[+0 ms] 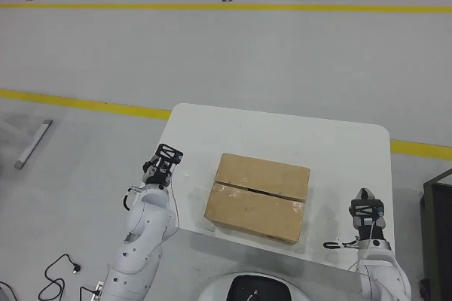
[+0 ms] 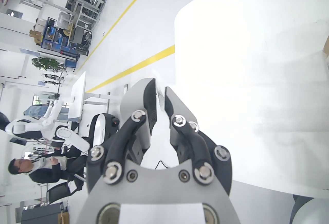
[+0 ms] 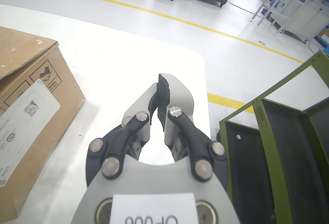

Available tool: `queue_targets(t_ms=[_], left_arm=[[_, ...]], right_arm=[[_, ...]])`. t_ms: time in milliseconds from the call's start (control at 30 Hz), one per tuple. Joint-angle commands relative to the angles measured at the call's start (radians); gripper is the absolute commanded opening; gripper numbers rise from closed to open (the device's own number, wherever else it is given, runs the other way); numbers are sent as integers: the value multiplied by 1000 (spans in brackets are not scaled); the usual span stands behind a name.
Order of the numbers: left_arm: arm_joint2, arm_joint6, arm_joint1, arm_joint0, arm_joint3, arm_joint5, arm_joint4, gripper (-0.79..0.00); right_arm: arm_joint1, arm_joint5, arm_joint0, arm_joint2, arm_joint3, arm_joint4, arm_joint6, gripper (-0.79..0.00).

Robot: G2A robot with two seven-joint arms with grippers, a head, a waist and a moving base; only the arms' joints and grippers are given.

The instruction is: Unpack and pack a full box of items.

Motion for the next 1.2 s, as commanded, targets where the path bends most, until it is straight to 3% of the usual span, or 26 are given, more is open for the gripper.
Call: queue_targets(t_ms=[0,233,500,600,700,867,1000,1167], left_arm=[[-6,7,-1,0,7,6,-22,0],[-66,50,-1,15,10,70,-118,0],[-65,68,2,59,-64,29,-116,0],[-16,67,0,83,-102,-32,-107,0],[82,68,-4,93,-125,-106,-61,0],[214,69,-14,69,-116,-213,-37,0],[302,37,-23,25,-84,-265,12,0],[364,8,-38,-17,-44,-262,3,0]], right_arm=[[0,2,-1,0,-2,-1,-1,-785],[-1,2,-5,0,-6,-5,-1,-785],[-3,1,-14,3,-12,-1,-2,-785],[-3,-1,-17,5,-17,-2,-3,-785],[-3,-2,-18,4,-21,-4,-1,-785],[-4,-1,-19,2,-26,-8,0,-785],[-5,-1,-23,1,-27,-11,-2,-785],[-5,2,-30,9,-32,-5,-7,-785]])
